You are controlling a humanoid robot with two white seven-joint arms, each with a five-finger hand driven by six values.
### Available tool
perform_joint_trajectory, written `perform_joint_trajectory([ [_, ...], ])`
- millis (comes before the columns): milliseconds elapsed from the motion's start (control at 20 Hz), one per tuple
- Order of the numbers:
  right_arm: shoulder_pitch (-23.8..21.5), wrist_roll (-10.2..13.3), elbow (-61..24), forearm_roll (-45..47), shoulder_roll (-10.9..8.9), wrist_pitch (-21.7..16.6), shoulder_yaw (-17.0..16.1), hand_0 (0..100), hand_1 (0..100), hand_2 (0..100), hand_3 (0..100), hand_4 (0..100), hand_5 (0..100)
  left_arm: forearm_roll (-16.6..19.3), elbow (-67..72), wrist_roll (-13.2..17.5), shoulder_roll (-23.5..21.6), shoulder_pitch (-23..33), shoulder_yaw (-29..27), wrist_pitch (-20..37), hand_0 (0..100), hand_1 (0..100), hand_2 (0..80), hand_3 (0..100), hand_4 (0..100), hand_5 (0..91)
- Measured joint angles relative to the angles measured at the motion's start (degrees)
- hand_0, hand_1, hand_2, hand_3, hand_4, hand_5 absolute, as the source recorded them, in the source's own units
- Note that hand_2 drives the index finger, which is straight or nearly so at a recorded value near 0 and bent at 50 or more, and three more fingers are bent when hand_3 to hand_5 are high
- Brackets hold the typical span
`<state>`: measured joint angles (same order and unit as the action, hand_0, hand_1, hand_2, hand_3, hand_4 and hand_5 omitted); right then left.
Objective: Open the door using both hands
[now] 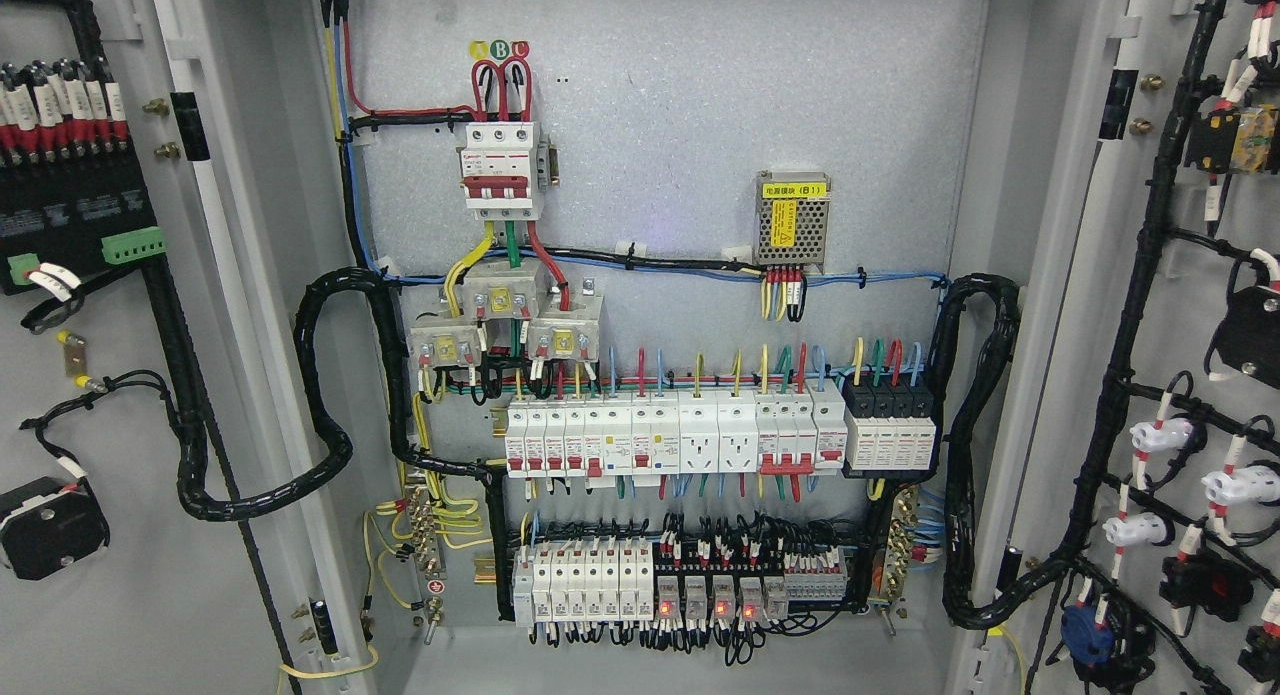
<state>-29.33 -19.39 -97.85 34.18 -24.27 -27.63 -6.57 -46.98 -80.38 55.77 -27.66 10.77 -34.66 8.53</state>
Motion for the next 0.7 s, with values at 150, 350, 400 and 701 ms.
perform_joint_trajectory([
  [150,0.11,-0.01,0.19,0.0,-0.06,0.0,-0.1,22,0,0,0,0,0,-0.12,1.29,0.0,-0.85,-0.82,0.05,0.05,29,0,2.9,3,3,0.0],
  [350,0.3,-0.01,0.47,0.01,-0.12,0.0,-0.24,22,0,0,0,0,0,-0.23,2.58,0.0,-1.68,-1.45,0.14,0.17,29,0,2.9,3,3,0.0],
  [400,0.33,-0.01,0.55,0.01,-0.12,0.0,-0.28,22,0,0,0,0,0,-0.24,2.82,0.0,-1.83,-1.52,0.16,0.18,29,0,2.9,3,3,0.0],
  [701,0.46,-0.02,0.9,0.01,-0.17,-0.01,-0.42,22,0,0,0,0,0,-0.23,3.84,0.11,-2.43,-1.77,0.33,0.0,29,0,2.9,3,3,0.0],
])
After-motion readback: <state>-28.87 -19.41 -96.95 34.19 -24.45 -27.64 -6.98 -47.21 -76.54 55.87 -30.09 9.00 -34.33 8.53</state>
